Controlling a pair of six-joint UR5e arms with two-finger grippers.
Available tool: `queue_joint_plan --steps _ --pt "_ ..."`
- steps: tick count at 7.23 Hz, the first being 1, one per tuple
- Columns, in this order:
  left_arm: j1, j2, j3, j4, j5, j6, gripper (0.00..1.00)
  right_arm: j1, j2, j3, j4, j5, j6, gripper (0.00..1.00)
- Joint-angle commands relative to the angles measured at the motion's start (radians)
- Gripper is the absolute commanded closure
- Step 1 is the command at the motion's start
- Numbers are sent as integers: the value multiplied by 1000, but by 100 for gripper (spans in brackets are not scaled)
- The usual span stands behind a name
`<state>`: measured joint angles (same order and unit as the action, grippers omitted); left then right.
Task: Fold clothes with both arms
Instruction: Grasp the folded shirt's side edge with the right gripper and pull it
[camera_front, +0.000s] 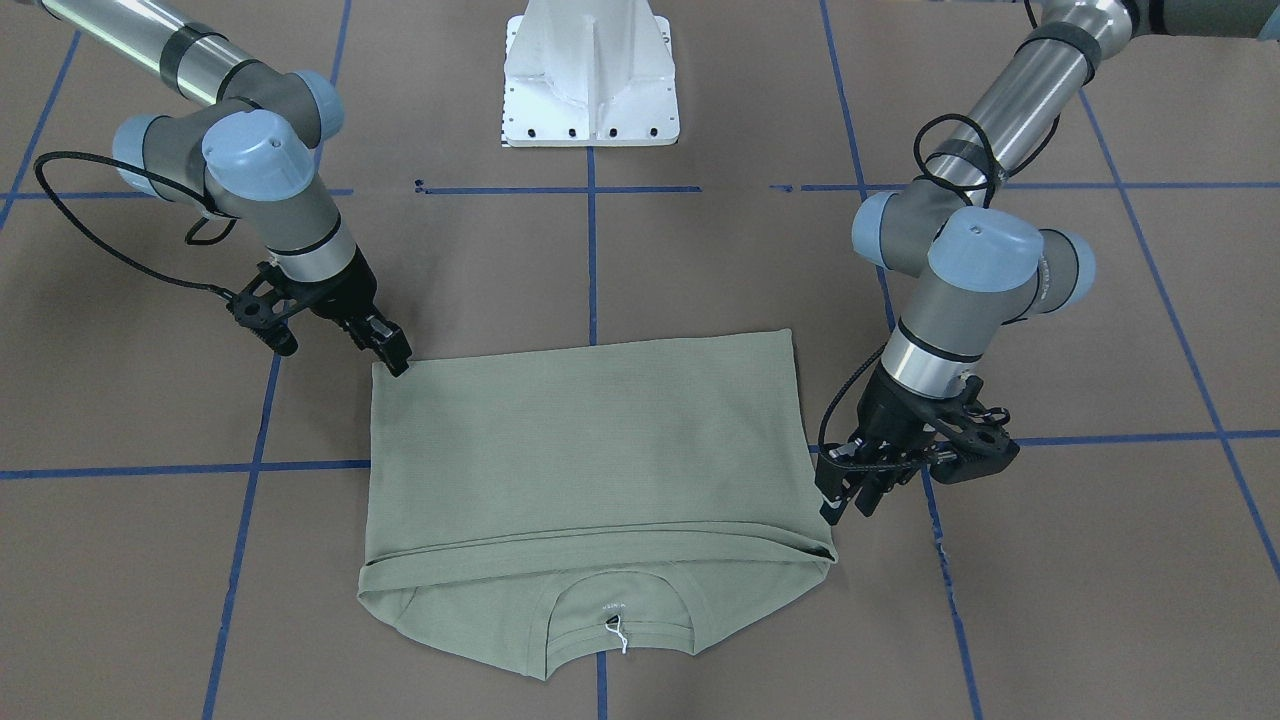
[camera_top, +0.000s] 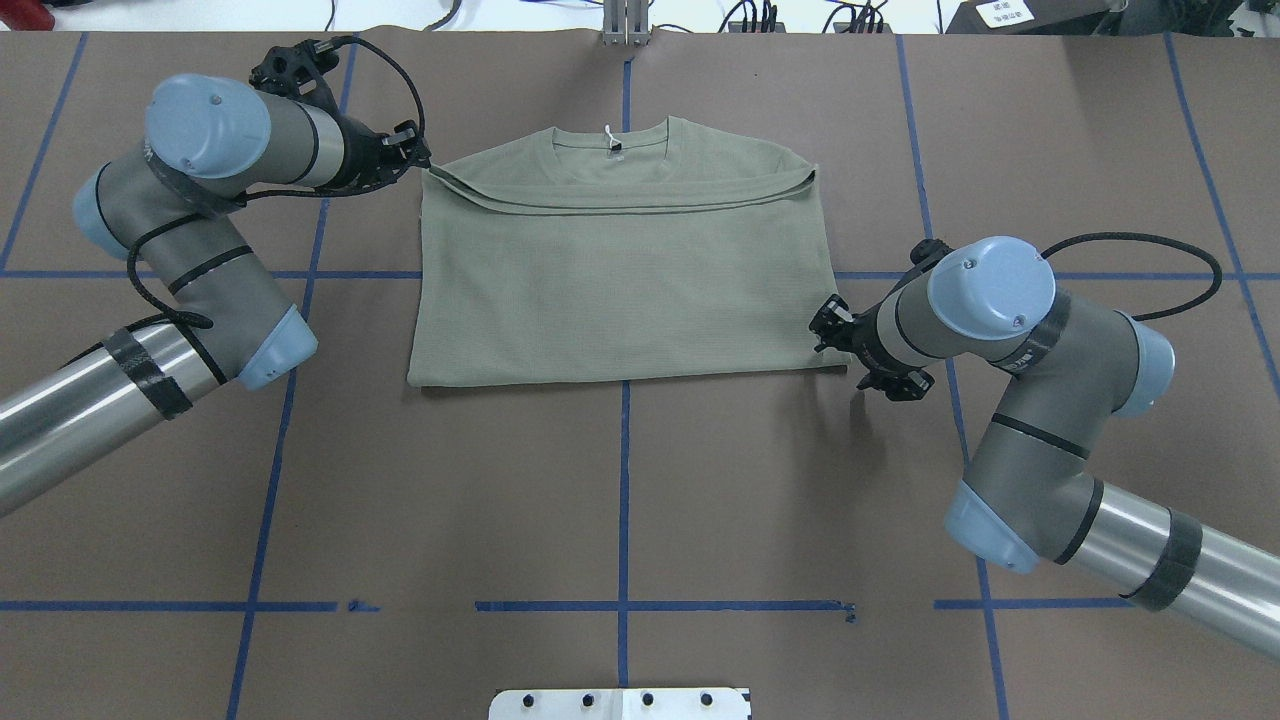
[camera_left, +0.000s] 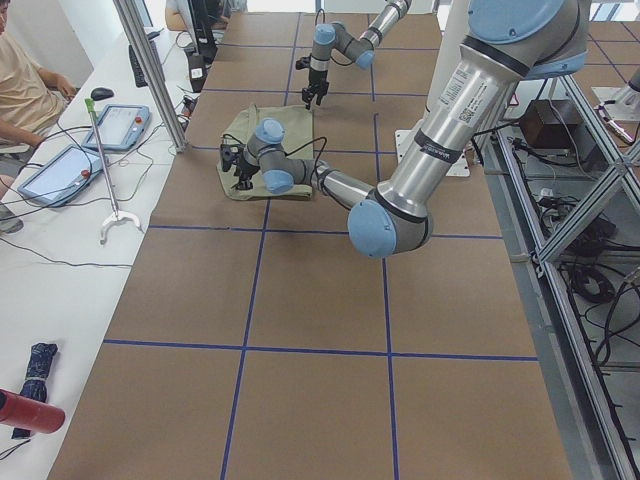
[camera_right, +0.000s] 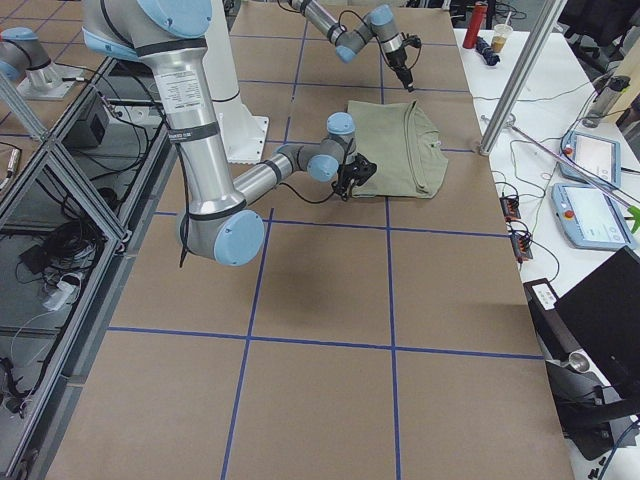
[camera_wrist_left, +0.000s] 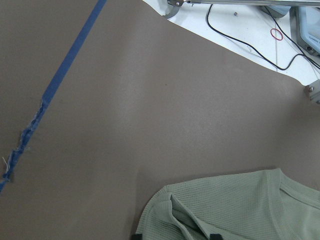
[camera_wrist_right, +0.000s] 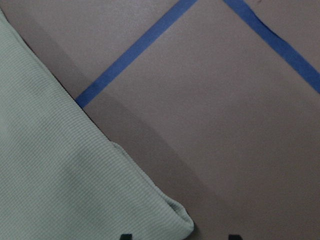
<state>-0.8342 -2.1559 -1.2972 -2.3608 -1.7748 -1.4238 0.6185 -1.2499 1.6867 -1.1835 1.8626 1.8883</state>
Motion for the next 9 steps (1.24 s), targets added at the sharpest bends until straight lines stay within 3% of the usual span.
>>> queue_joint_plan --steps 1,2,3,4,5,9 --pt "0 4 -14 3 0 0 46 -2 7 -12 -1 -25 0 36" --pt "0 4 -14 3 0 0 46 -2 7 -13 -1 -40 0 38" --pt "-2 5 -14 3 2 0 46 0 9 -13 -1 -49 3 48" --pt "-2 7 -14 3 2 0 46 -2 10 -12 -1 -51 6 68" --pt "-2 7 -14 3 2 0 46 0 12 -12 -2 -51 15 100" --pt "-2 8 -14 3 -2 0 46 21 9 16 -5 -43 15 100"
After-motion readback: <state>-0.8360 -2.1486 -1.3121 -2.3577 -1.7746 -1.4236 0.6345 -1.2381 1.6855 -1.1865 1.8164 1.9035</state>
